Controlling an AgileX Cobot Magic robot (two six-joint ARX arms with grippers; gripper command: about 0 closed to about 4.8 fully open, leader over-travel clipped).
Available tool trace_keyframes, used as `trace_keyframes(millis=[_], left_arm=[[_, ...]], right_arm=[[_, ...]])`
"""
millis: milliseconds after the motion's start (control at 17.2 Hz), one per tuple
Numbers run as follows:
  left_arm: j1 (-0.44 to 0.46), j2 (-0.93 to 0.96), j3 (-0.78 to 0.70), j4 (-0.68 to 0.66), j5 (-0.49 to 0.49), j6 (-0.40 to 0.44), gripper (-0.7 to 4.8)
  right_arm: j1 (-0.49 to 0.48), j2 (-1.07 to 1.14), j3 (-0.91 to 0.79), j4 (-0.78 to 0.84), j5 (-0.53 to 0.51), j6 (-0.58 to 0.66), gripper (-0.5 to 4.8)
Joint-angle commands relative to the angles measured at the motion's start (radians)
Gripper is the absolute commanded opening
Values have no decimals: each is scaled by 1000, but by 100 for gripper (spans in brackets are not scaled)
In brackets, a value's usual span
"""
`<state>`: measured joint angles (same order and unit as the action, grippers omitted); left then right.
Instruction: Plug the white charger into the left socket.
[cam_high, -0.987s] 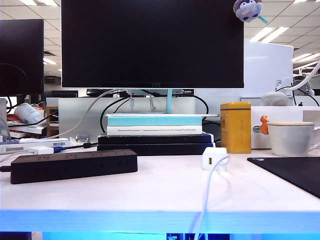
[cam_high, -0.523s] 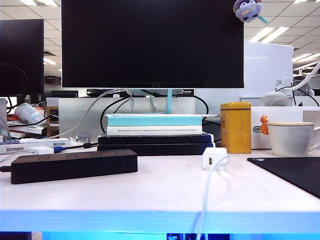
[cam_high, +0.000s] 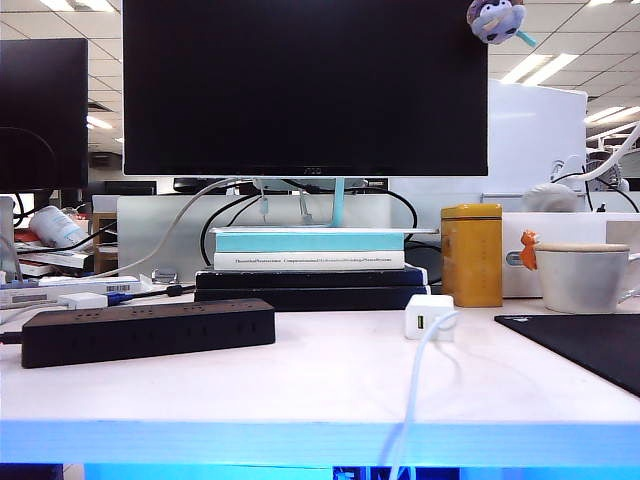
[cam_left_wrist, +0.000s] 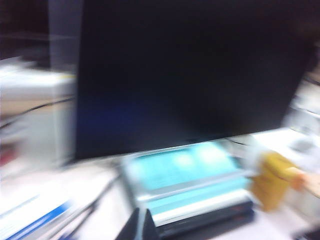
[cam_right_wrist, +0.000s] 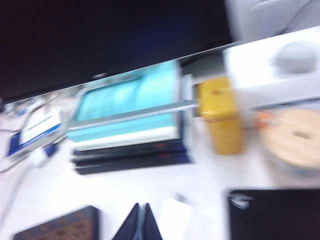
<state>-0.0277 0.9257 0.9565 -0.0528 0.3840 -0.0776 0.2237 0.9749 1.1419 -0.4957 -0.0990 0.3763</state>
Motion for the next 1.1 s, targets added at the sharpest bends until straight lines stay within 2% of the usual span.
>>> trace_keyframes(millis=[58, 232, 290, 348, 407, 465, 581, 871, 1104], left_arm=[[-9, 23, 18, 10, 58, 14, -5], [-13, 22, 34, 12, 85, 18, -5], [-13, 22, 51, 10, 91, 19, -5], [-13, 22, 61, 10, 91, 19, -5], [-13, 22, 80, 10, 92, 19, -5], [-13, 22, 98, 10, 92, 18, -5], [-13, 22, 116, 10, 92, 18, -5], [-13, 22, 117, 9, 92, 18, -5], [-13, 22, 117, 9, 92, 18, -5]], right_arm=[[7, 175, 73, -8, -61, 43, -6], [76, 428, 98, 6, -98, 89, 4], [103, 501, 98, -2, -114, 89, 49], [117, 546, 98, -2, -116, 89, 153], [122, 595, 98, -2, -117, 94, 405], [129, 636, 98, 0, -117, 102, 479], [140, 688, 98, 3, -107, 119, 479], [177, 794, 103, 37, 31, 122, 479], [177, 823, 110, 46, 45, 121, 479]])
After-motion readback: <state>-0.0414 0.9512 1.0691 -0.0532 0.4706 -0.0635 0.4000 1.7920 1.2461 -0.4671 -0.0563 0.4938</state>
